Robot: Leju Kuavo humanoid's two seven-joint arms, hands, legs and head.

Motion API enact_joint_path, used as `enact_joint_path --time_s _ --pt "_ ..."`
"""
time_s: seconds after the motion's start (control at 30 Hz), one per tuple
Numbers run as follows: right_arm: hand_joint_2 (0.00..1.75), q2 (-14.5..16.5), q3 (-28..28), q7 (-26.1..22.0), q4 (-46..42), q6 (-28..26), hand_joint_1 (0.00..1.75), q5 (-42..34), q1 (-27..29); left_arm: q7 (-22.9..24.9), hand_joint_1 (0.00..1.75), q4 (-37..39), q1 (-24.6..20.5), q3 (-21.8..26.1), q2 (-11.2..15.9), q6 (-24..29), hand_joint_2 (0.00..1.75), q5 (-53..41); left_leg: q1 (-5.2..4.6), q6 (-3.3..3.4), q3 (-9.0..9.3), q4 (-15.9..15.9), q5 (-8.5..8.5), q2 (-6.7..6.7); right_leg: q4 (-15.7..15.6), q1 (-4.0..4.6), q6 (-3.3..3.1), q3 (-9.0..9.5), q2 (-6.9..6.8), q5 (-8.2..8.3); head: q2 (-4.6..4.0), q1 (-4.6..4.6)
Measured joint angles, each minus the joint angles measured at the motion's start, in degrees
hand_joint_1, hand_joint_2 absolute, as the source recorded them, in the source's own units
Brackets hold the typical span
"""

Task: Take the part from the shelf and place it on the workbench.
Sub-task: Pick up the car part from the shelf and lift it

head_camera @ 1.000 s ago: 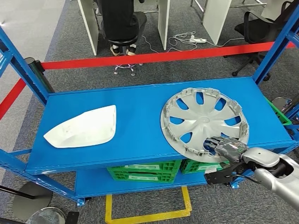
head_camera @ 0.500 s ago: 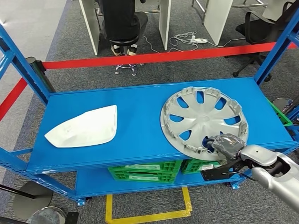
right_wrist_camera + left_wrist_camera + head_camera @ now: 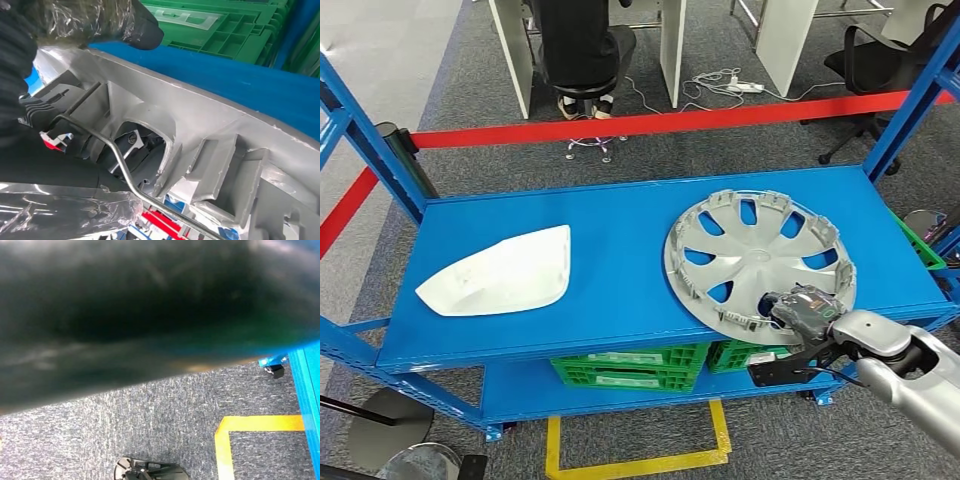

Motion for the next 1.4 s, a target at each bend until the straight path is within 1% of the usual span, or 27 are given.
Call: enact_joint_path --time_s 0.67,0.8,0.93,1.07,1.23,1.4 --pt "1.75 0.8 -2.5 -1.0 0.3 -1.4 1.75 0.2 1.8 -0.1 0.0 0.0 0.0 0.0 0.0 -0.1 0.0 -0.3 0.0 0.0 -0.01 0.0 0.0 0.0 0.0 0.0 0.0 -0.01 0.0 0.0 0.0 0.01" --pt "1.75 0.8 -3.4 -0.5 -0.5 -4.2 1.75 0.7 2.7 -0.4 0.0 0.0 0.0 0.3 0.0 0.0 0.0 -0.2 0.0 0.0 -0.09 0.0 0.0 -0.03 0.0 0.0 0.0 -0.03 -0.05 0.0 0.0 0.01" --pt "1.75 0.8 -6.8 0.6 -4.4 -7.2 1.75 1.2 5.1 -0.7 0.0 0.0 0.1 0.9 0.0 0.0 0.0 0.1 -0.01 0.01 -0.29 0.0 0.05 -0.1 0.0 -0.01 0.01 -0.24 -0.13 0.03 0.0 0.0" --pt "1.75 0.8 -11.5 0.7 -10.1 -8.3 1.75 2.1 8.0 -0.7 0.0 0.0 0.1 1.4 0.0 0.0 0.0 0.1 -0.01 0.03 -0.41 0.0 0.06 -0.12 0.0 -0.01 0.01 -0.38 -0.17 0.02 0.0 0.0" --pt "1.75 0.8 -17.9 -0.1 -16.6 -9.6 1.75 5.9 13.1 -0.7 0.0 0.0 0.2 1.5 0.0 0.0 0.0 -0.1 -0.01 0.03 -0.68 0.0 0.05 -0.18 0.0 -0.01 0.01 -0.6 -0.25 0.0 0.0 0.01" --pt "1.75 0.8 -21.8 -0.3 -21.1 -10.4 1.75 7.0 16.4 -0.7 0.0 0.0 0.2 1.5 0.0 0.0 0.0 -0.5 -0.01 0.03 -0.76 0.0 0.05 -0.17 0.0 -0.01 0.0 -0.69 -0.24 0.0 0.0 -0.01"
